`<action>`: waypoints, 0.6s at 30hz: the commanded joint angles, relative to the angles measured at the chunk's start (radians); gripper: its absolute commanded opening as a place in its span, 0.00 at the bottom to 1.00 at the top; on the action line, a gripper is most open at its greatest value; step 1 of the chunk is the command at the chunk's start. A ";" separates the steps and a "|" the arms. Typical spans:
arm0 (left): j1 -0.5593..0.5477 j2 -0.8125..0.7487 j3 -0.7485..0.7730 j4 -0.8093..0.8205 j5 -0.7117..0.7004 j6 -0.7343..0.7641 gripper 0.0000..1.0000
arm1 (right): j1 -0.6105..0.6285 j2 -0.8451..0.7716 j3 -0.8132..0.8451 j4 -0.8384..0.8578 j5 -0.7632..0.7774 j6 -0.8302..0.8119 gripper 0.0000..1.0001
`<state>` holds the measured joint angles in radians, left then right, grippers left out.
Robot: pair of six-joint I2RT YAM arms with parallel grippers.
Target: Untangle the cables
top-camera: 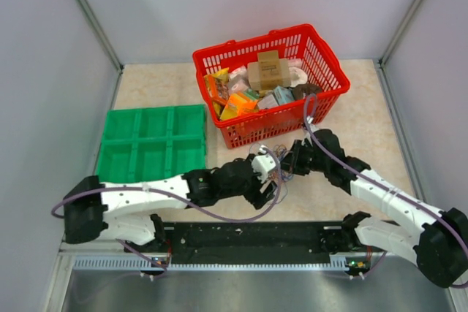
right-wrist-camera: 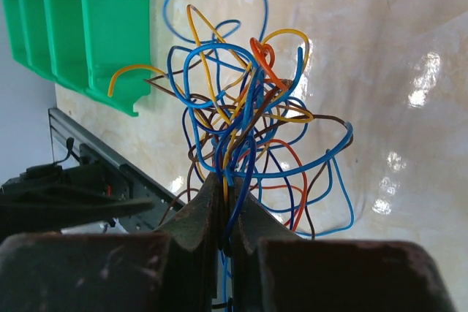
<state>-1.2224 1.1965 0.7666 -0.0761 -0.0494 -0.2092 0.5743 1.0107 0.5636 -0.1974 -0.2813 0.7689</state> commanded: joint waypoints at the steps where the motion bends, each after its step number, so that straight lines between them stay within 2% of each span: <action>1: -0.002 0.130 0.131 0.015 -0.135 0.056 0.77 | 0.007 -0.050 -0.019 0.044 0.001 0.049 0.01; 5: -0.002 0.182 0.161 0.036 -0.142 0.083 0.74 | 0.007 -0.073 -0.028 0.018 -0.002 0.046 0.01; 7: -0.002 0.190 0.165 0.038 -0.159 0.079 0.66 | 0.007 -0.087 -0.033 0.013 -0.004 0.044 0.01; 8: -0.002 0.186 0.158 0.033 -0.173 0.068 0.65 | 0.007 -0.093 -0.036 0.012 -0.004 0.044 0.01; 18: -0.005 0.137 0.093 0.067 -0.231 0.048 0.66 | 0.007 -0.118 -0.022 -0.013 -0.006 0.035 0.02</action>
<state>-1.2228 1.3861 0.8761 -0.0597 -0.2276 -0.1551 0.5743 0.9207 0.5301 -0.2138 -0.2855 0.8078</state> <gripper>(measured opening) 0.667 0.025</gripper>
